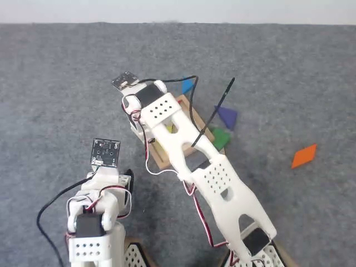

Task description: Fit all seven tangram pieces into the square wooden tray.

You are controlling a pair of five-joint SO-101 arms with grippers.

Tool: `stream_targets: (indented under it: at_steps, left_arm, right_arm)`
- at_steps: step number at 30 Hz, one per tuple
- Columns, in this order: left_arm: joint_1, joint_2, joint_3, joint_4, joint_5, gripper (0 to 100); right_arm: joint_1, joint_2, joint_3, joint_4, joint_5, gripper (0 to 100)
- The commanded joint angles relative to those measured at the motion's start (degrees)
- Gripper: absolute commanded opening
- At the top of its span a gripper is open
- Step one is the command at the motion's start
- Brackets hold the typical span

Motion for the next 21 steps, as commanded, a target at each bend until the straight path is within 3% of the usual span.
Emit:
stream_targets:
  at_steps: [1, 8, 13, 18, 21]
  left_arm:
    - [0.18, -1.58, -0.48, 0.53, -0.35, 15]
    - [0.18, -1.58, -0.48, 0.53, -0.35, 15]
    - [0.18, -1.58, -0.48, 0.53, -0.35, 15]
    - [0.18, -1.58, -0.48, 0.53, -0.35, 15]
    - [0.18, -1.58, -0.48, 0.53, -0.35, 15]
  right_arm:
    - [0.48, -15.34, 5.98, 2.59, 2.64, 33.6]
    - [1.27, -33.27, 27.25, -1.45, 4.75, 33.6]
    - [5.05, -48.92, 50.73, -15.43, 4.75, 31.3]
    - [6.73, -62.55, 82.29, -39.34, 4.57, 23.9]
    - [6.81, -64.75, 90.2, -45.67, 4.57, 21.6]
